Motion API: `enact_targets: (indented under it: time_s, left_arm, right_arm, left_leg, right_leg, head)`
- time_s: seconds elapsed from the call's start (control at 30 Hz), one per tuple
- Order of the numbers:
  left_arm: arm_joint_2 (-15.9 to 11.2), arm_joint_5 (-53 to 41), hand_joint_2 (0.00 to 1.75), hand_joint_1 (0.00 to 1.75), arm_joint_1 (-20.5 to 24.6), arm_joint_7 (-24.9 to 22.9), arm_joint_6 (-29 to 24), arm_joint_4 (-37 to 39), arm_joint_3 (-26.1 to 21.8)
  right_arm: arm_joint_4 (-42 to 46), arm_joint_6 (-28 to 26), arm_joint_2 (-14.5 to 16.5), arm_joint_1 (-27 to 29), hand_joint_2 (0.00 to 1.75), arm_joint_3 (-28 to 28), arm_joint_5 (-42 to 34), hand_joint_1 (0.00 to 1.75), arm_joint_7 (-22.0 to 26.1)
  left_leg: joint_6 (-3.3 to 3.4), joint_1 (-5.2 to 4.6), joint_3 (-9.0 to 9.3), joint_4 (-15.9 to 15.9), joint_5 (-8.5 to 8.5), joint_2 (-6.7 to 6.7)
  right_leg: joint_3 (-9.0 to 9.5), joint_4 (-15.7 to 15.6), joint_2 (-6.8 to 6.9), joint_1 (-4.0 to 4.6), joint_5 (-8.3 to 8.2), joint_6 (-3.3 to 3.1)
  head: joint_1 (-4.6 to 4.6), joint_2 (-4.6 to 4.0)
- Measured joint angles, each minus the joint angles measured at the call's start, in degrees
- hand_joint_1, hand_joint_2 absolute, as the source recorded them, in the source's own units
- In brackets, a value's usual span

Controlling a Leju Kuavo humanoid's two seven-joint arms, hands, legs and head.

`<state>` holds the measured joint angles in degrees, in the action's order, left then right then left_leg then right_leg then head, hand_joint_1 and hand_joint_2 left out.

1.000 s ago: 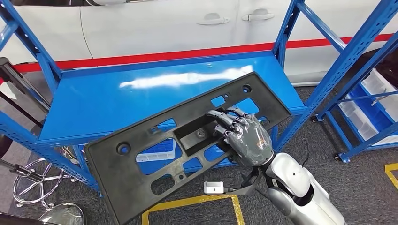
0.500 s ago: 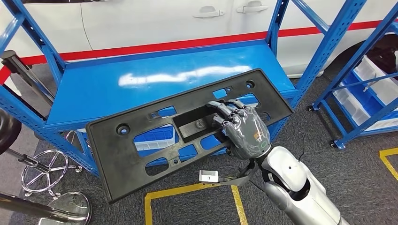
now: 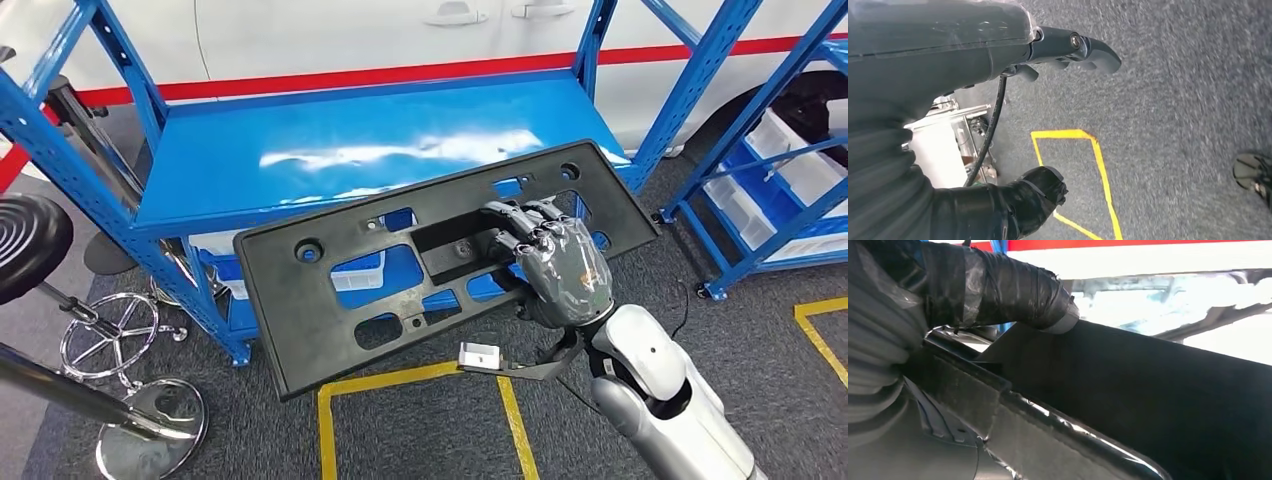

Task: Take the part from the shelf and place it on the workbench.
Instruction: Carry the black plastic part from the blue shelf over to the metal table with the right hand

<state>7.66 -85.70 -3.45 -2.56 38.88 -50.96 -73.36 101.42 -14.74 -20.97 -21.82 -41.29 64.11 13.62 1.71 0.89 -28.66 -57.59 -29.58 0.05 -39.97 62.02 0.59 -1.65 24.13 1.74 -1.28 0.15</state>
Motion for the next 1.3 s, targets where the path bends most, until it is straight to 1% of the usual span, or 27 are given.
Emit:
enact_targets:
  time_s: [0.07,0.1,0.13,0.17,0.23,0.3,0.33,0.37,0.43,0.47,0.5,0.6,0.63,0.67,0.7,0.77,0.83,0.9,0.97,1.0,1.03,1.1,1.13,1.17,1.2,1.23,1.3]
  left_arm:
    - [0.27,0.00,1.75,0.00,0.19,-0.10,-0.37,-0.01,-0.01]
    - [0.49,0.00,1.75,0.00,0.24,-0.19,-0.53,-0.01,-0.01]
    - [0.76,0.00,1.75,0.00,0.28,-0.29,-0.63,-0.07,-0.02]
    - [1.08,0.00,1.75,0.00,0.33,-0.39,-0.68,-0.23,-0.02]
    - [1.73,0.00,1.75,0.00,0.53,-0.49,-0.68,-0.73,-0.03]
    - [2.45,0.00,1.75,0.00,0.75,-0.52,-0.65,-1.35,-0.03]
    - [2.78,0.00,1.75,0.00,0.83,-0.52,-0.63,-1.67,-0.03]
    - [3.07,0.00,1.75,0.00,0.88,-0.52,-0.63,-1.98,-0.04]
    - [3.46,0.00,1.75,0.00,0.90,-0.52,-0.60,-2.47,-0.05]
    - [3.64,0.00,1.75,0.00,0.90,-0.52,-0.51,-2.69,-0.07]
    - [3.84,0.00,1.75,0.00,0.89,-0.54,-0.42,-2.95,-0.07]
    - [4.26,0.00,1.75,0.00,0.90,-0.91,-0.23,-3.70,-0.08]
    - [4.29,0.00,1.75,0.00,0.90,-1.09,-0.20,-3.81,-0.08]
    - [4.31,0.00,1.75,0.00,0.91,-1.23,-0.20,-3.84,-0.08]
    - [4.32,0.00,1.75,0.00,0.94,-1.35,-0.25,-3.85,-0.08]
    - [4.31,0.00,1.75,0.00,1.09,-1.49,-0.48,-3.88,-0.08]
    - [4.28,0.00,1.75,0.00,1.27,-1.53,-0.71,-4.03,-0.08]
    - [4.27,0.00,1.75,0.00,1.27,-1.43,-0.78,-4.16,-0.08]
    - [4.29,0.00,1.75,0.00,1.22,-1.11,-0.73,-4.17,-0.08]
    - [4.31,0.00,1.75,0.00,1.22,-0.90,-0.67,-4.17,-0.08]
    - [4.32,0.00,1.75,0.00,1.24,-0.68,-0.57,-4.18,-0.08]
    - [4.34,0.00,1.75,0.00,1.26,-0.39,-0.34,-4.20,-0.08]
    - [4.34,0.00,1.75,0.00,1.25,-0.31,-0.25,-4.23,-0.08]
    - [4.34,0.00,1.75,0.00,1.23,-0.28,-0.18,-4.27,-0.08]
    - [4.34,0.00,1.75,0.00,1.22,-0.27,-0.15,-4.31,-0.08]
    - [4.34,0.00,1.75,0.00,1.21,-0.26,-0.14,-4.34,-0.08]
    - [4.36,0.00,1.75,0.00,1.22,-0.24,-0.11,-4.39,-0.08]
  right_arm:
    - [-0.05,-0.32,-0.74,0.78,1.75,0.75,-0.45,1.75,0.48]
    - [-0.14,-0.46,-1.13,1.24,1.75,1.18,-0.77,1.75,0.79]
    - [-0.27,-0.58,-1.44,1.63,1.75,1.58,-1.07,1.75,1.13]
    - [-0.44,-0.65,-1.67,1.90,1.75,1.93,-1.33,1.75,1.48]
    - [-0.75,-0.63,-1.83,2.09,1.75,2.42,-1.72,1.75,1.98]
    - [-0.85,-0.60,-1.89,2.09,1.75,2.87,-1.92,1.75,2.17]
    - [-0.85,-0.59,-1.91,2.10,1.75,3.10,-1.97,1.75,2.24]
    - [-0.85,-0.59,-1.94,2.09,1.75,3.31,-2.00,1.75,2.29]
    - [-0.86,-0.57,-2.01,2.13,1.75,3.51,-2.03,1.75,2.37]
    - [-0.87,-0.56,-2.05,2.17,1.75,3.54,-2.02,1.75,2.39]
    - [-0.87,-0.51,-2.06,2.25,1.75,3.56,-2.01,1.75,2.45]
    - [-0.88,-0.10,-2.05,2.69,1.75,3.61,-2.01,1.75,2.69]
    - [-0.89,0.09,-2.05,2.88,1.75,3.61,-2.02,1.75,2.76]
    - [-0.89,0.23,-2.04,3.03,1.75,3.61,-2.03,1.75,2.82]
    - [-0.90,0.33,-2.03,3.16,1.75,3.61,-2.02,1.75,2.85]
    - [-0.89,0.34,-1.98,3.46,1.75,3.61,-1.89,1.75,2.79]
    - [-0.86,0.29,-1.96,3.78,1.75,3.61,-1.67,1.75,2.61]
    - [-0.86,0.29,-1.94,3.99,1.75,3.61,-1.55,1.75,2.45]
    - [-0.86,0.32,-1.97,4.14,1.75,3.67,-1.57,1.75,2.41]
    - [-0.86,0.33,-2.01,4.19,1.75,3.74,-1.59,1.75,2.43]
    - [-0.86,0.34,-2.08,4.21,1.75,3.84,-1.59,1.75,2.46]
    - [-0.87,0.35,-2.23,4.24,1.75,4.01,-1.59,1.75,2.53]
    - [-0.89,0.36,-2.29,4.26,1.75,4.08,-1.59,1.75,2.53]
    - [-0.90,0.36,-2.35,4.29,1.75,4.17,-1.59,1.75,2.54]
    - [-0.90,0.36,-2.39,4.31,1.75,4.28,-1.58,1.75,2.54]
    - [-0.90,0.36,-2.41,4.30,1.75,4.40,-1.58,1.75,2.55]
    - [-0.89,0.36,-2.46,4.22,1.75,4.61,-1.58,1.75,2.55]
  left_leg:
    - [0.86,-0.22,-1.39,-0.03,1.34,0.13]
    - [1.06,-0.42,-2.20,-0.13,2.01,0.13]
    - [1.15,-0.63,-3.13,-0.26,2.63,0.14]
    - [1.18,-0.86,-4.11,-0.46,3.24,0.15]
    - [1.13,-1.20,-5.84,-0.87,4.24,0.18]
    - [0.88,-1.48,-6.92,-1.13,5.13,0.20]
    - [0.68,-1.54,-7.16,-1.11,5.62,0.21]
    - [0.40,-1.55,-7.33,-0.96,6.15,0.22]
    - [-0.19,-1.48,-7.64,-0.73,6.88,0.17]
    - [-0.50,-1.44,-8.04,-1.13,6.23,0.09]
    - [-0.79,-1.38,-8.66,-2.48,4.53,0.01]
    - [-1.58,-0.94,-11.21,-12.06,-3.33,-0.08]
    - [-1.82,-0.79,-11.57,-15.06,-4.37,-0.08]
    - [-2.01,-0.64,-11.26,-16.58,-4.05,-0.08]
    - [-2.15,-0.49,-10.05,-16.14,-2.62,-0.07]
    - [-2.19,-0.27,-5.13,-9.86,0.13,-0.12]
    - [-1.92,-0.38,-0.18,-2.17,-0.04,-0.28]
    - [-1.53,-0.68,1.30,0.79,-0.68,-0.38]
    - [-0.87,-0.51,0.73,1.17,0.21,-0.23]
    - [-0.37,-0.40,0.33,1.33,0.78,-0.11]
    - [0.14,-0.31,-0.18,1.41,1.31,0.04]
    - [0.82,-0.50,-1.55,0.98,2.16,0.22]
    - [0.94,-0.60,-2.33,0.68,2.53,0.26]
    - [0.96,-0.67,-3.10,0.34,2.85,0.29]
    - [0.92,-0.71,-3.82,-0.04,3.11,0.30]
    - [0.84,-0.73,-4.47,-0.44,3.31,0.29]
    - [0.52,-0.81,-5.51,-1.25,3.64,0.26]
  right_leg:
    - [-1.43,6.08,-0.10,-0.02,6.09,0.13]
    - [-1.99,9.70,-0.16,0.00,8.11,0.18]
    - [-2.11,12.45,-0.22,0.05,8.77,0.18]
    - [-1.46,13.60,-0.27,0.13,8.13,0.08]
    - [2.62,10.12,-0.31,0.41,5.45,-0.54]
    - [8.60,2.08,-0.31,0.95,5.44,-1.51]
    - [10.62,-1.03,-0.31,1.23,5.94,-1.85]
    - [11.67,-3.00,-0.29,1.48,6.38,-2.08]
    - [11.49,-4.12,-0.12,1.50,5.55,-2.49]
    - [11.13,-4.46,0.01,1.35,4.96,-2.83]
    - [10.61,-4.73,0.17,1.16,4.30,-3.25]
    - [8.43,-4.76,0.41,1.02,2.52,-3.88]
    - [7.61,-4.64,0.45,1.00,1.98,-3.83]
    - [6.76,-4.47,0.47,0.97,1.47,-3.76]
    - [5.89,-4.21,0.48,0.92,1.01,-3.63]
    - [4.31,-3.52,0.47,0.83,0.29,-3.20]
    - [3.22,-2.85,0.50,0.87,-0.34,-2.56]
    - [2.79,-2.77,0.54,0.86,-1.23,-1.88]
    - [2.38,-2.65,0.38,0.79,-1.15,-1.19]
    - [1.93,-1.63,0.24,0.76,0.16,-0.93]
    - [1.16,0.59,0.10,0.74,2.41,-0.74]
    - [-0.89,7.92,-0.08,0.67,7.60,-0.51]
    - [-1.60,11.36,-0.12,0.65,9.07,-0.40]
    - [-1.59,13.31,-0.15,0.59,9.30,-0.33]
    - [-0.61,13.25,-0.16,0.53,8.45,-0.33]
    - [1.41,11.07,-0.17,0.47,6.96,-0.40]
    - [6.61,3.50,-0.23,0.55,5.33,-0.75]
  head:
    - [0.01,0.00]
    - [0.00,0.00]
    - [-0.01,0.00]
    - [-0.01,0.00]
    - [-0.02,0.00]
    - [-0.04,0.00]
    - [-0.04,0.00]
    - [-0.03,0.00]
    - [-0.01,0.00]
    - [-0.02,0.00]
    - [-0.04,0.00]
    - [-0.10,0.00]
    - [-0.10,0.00]
    - [-0.10,0.00]
    - [-0.10,0.00]
    - [-0.10,0.00]
    - [-0.08,0.00]
    - [-0.06,0.00]
    - [-0.05,0.00]
    - [-0.03,0.00]
    - [0.00,0.00]
    - [0.01,0.00]
    - [0.01,0.00]
    - [0.01,0.00]
    - [0.01,0.00]
    - [0.01,0.00]
    - [0.00,0.00]
